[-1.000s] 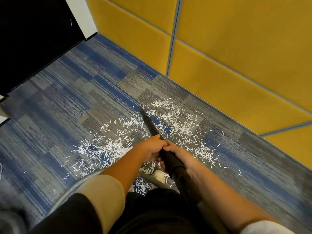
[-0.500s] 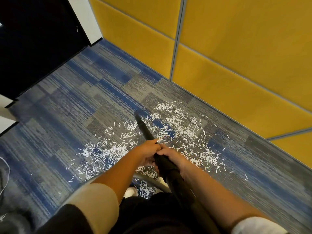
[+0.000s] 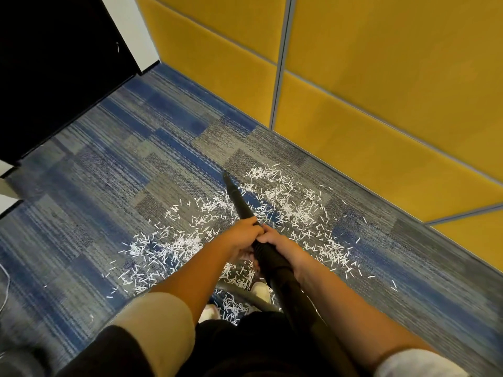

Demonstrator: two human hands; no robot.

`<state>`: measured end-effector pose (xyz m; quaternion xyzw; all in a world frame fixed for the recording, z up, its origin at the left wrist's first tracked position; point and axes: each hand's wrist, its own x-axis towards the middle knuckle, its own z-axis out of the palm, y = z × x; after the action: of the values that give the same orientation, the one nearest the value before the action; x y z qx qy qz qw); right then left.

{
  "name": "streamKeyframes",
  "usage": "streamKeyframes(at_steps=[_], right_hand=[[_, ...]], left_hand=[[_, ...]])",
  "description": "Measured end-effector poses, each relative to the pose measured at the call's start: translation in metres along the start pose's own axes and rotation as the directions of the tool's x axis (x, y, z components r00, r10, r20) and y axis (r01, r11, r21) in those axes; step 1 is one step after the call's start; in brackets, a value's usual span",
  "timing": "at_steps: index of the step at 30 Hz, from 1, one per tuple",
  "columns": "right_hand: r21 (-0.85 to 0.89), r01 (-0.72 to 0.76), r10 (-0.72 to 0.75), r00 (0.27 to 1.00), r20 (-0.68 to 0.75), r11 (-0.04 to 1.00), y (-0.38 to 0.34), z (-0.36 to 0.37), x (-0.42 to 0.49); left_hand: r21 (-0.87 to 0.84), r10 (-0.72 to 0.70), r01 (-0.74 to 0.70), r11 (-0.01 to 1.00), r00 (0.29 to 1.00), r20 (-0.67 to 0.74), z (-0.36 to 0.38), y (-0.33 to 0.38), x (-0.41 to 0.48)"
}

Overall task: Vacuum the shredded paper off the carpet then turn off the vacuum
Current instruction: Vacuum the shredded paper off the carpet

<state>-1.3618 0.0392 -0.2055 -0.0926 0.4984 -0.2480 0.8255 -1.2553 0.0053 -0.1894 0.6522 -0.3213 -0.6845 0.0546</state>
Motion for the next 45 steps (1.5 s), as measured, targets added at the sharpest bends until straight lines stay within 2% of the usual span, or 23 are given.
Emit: streamKeyframes(at_steps=[14,29,45], right_hand=[[0.008,-0.011,0.011,0.999,-0.035,1.0,0.005,-0.01,-0.004],[0.08,0.066,-0.056,0.992,-0.116,0.995,-0.001,-0.045,-0.022],[0.162,0.084,-0.052,0.98,-0.192,0.983,0.004,-0.059,-0.026]], left_hand=[[-0.02,0.001,-0.001,1.0,1.0,0.028,0.008,0.001,-0.007],[0.128,0.039,-0.052,0.99,0.994,0.102,0.046,0.021,0.007],[0.131,0.028,-0.051,0.99,0.984,0.174,0.059,0.022,0.019]])
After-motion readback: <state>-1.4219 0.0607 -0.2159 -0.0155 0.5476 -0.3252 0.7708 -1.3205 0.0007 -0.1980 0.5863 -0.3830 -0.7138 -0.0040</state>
